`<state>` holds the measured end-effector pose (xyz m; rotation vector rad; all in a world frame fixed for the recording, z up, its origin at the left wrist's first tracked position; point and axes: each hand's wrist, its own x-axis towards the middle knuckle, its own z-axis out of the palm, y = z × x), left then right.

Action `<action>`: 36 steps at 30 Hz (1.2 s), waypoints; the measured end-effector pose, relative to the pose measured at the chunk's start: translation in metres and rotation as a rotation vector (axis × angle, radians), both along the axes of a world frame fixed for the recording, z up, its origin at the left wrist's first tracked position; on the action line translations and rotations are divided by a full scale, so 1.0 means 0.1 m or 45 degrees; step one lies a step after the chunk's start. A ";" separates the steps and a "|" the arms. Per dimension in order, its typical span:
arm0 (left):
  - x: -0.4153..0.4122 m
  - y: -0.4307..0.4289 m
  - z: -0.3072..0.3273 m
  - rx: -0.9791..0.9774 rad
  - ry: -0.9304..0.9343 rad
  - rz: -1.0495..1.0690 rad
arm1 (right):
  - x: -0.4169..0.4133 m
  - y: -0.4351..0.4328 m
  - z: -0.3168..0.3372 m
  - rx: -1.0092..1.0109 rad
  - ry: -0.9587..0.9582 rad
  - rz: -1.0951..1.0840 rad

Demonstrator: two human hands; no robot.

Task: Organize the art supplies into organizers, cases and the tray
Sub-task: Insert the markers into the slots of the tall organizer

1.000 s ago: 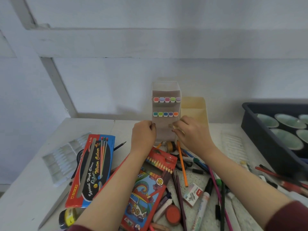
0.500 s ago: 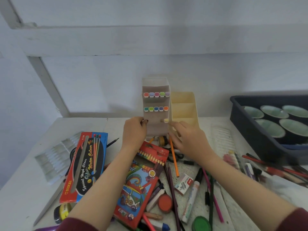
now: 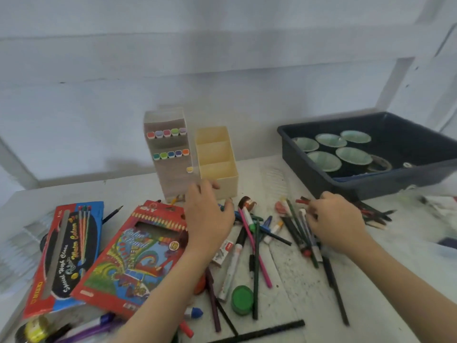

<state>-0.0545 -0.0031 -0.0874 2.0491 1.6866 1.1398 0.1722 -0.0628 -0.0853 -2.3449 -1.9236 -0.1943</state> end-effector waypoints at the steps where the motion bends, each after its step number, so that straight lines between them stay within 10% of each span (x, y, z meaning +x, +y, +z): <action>1: 0.09 -0.04 0.00 -0.001 -0.003 -0.077 | 0.05 -0.03 0.00 -0.030 0.019 -0.028; 9: 0.37 -0.17 -0.10 -0.279 0.116 -0.463 | 0.06 -0.02 -0.05 -0.099 0.002 -0.118; 26: 0.11 -0.36 -0.17 -0.313 0.284 -0.257 | -0.08 0.04 0.05 -0.157 0.081 -0.273; 36: -0.22 -0.16 -0.22 -0.193 0.124 -0.170 | -0.30 0.11 0.19 0.205 1.044 0.113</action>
